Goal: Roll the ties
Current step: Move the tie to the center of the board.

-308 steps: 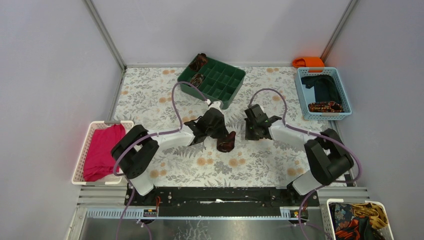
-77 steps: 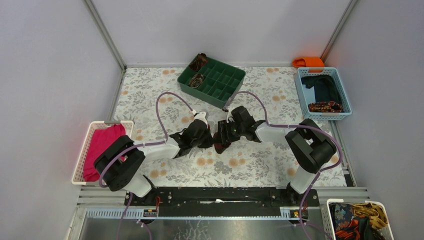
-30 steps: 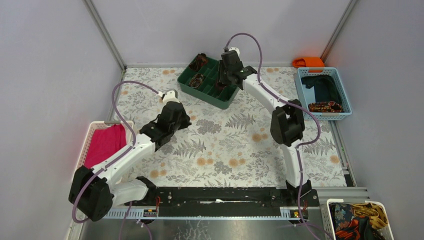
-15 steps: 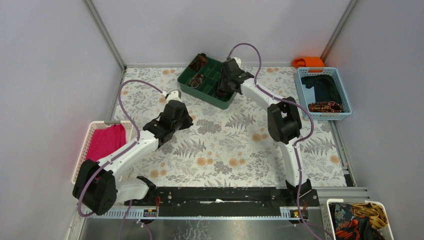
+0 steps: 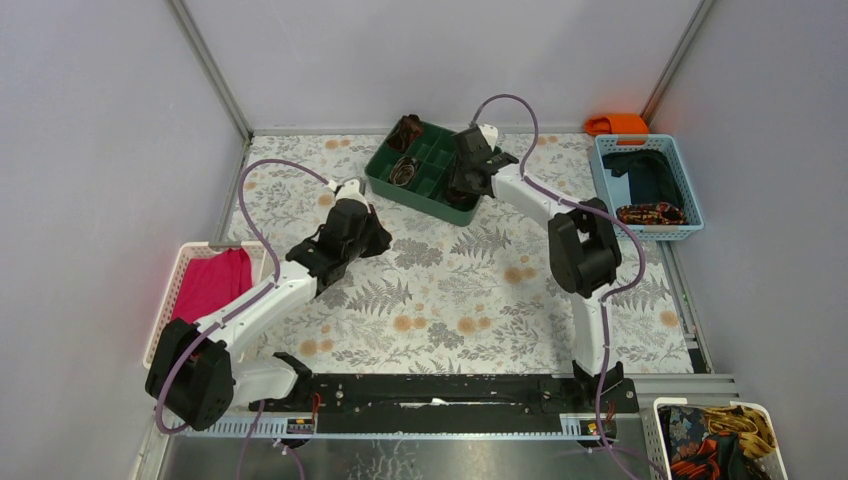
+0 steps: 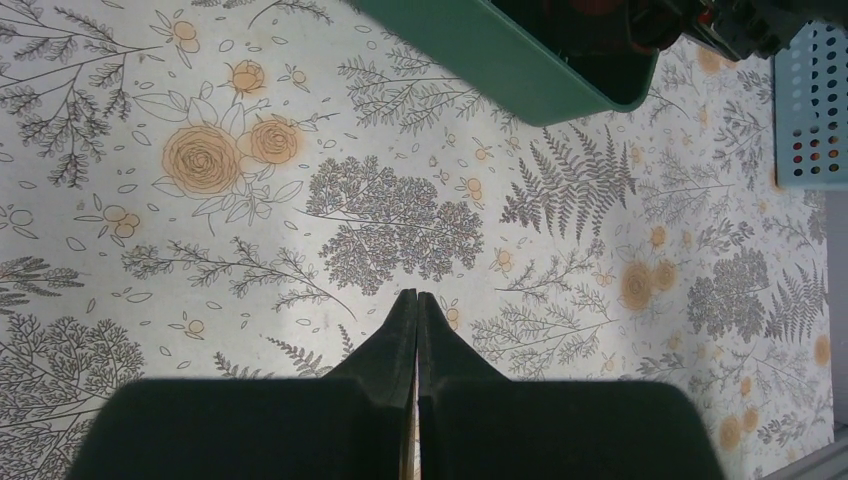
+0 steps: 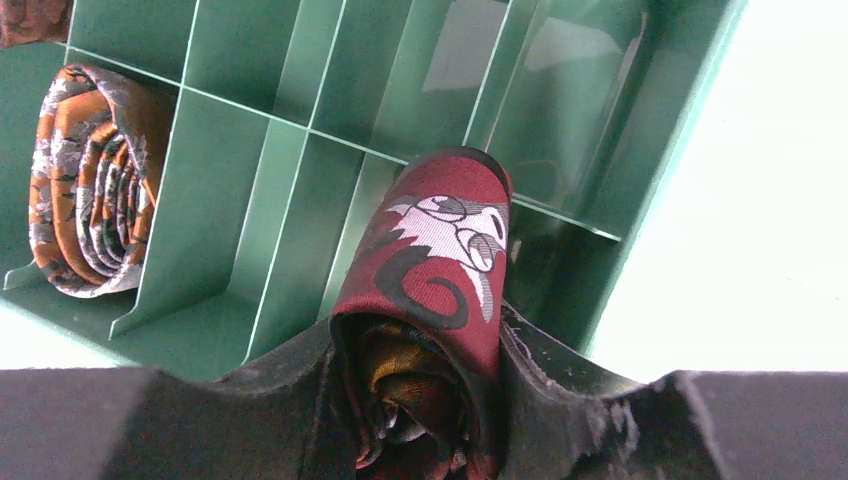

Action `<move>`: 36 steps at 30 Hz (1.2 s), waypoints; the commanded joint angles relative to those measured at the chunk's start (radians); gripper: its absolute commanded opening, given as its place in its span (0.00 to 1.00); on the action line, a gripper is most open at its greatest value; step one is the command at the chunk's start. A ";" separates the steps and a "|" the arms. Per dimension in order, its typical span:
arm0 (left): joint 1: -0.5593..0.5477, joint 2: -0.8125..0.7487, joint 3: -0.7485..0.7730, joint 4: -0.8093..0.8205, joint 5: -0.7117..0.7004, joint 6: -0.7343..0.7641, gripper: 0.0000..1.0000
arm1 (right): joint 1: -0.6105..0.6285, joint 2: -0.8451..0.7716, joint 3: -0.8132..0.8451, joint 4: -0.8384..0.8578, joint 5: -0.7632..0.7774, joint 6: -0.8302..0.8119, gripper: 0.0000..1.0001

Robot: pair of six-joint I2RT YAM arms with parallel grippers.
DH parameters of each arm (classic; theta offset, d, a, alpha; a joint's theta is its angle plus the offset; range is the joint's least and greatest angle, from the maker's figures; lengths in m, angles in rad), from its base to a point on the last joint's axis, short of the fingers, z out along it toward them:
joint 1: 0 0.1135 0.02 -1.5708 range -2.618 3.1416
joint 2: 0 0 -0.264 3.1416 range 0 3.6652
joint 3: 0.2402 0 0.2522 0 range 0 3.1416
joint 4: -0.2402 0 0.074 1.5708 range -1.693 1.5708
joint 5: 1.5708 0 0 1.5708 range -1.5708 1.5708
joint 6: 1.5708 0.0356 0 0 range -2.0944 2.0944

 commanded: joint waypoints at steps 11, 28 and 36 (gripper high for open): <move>0.007 0.031 -0.037 0.100 0.089 -0.027 0.00 | -0.184 -0.135 -0.163 -0.154 -0.173 -0.132 0.00; 0.007 0.070 -0.014 0.125 0.154 -0.018 0.00 | -0.297 -0.285 -0.289 -0.090 -0.433 -0.175 0.00; 0.007 0.090 -0.013 0.139 0.167 -0.018 0.00 | -0.329 -0.317 -0.331 -0.036 -0.558 -0.150 0.00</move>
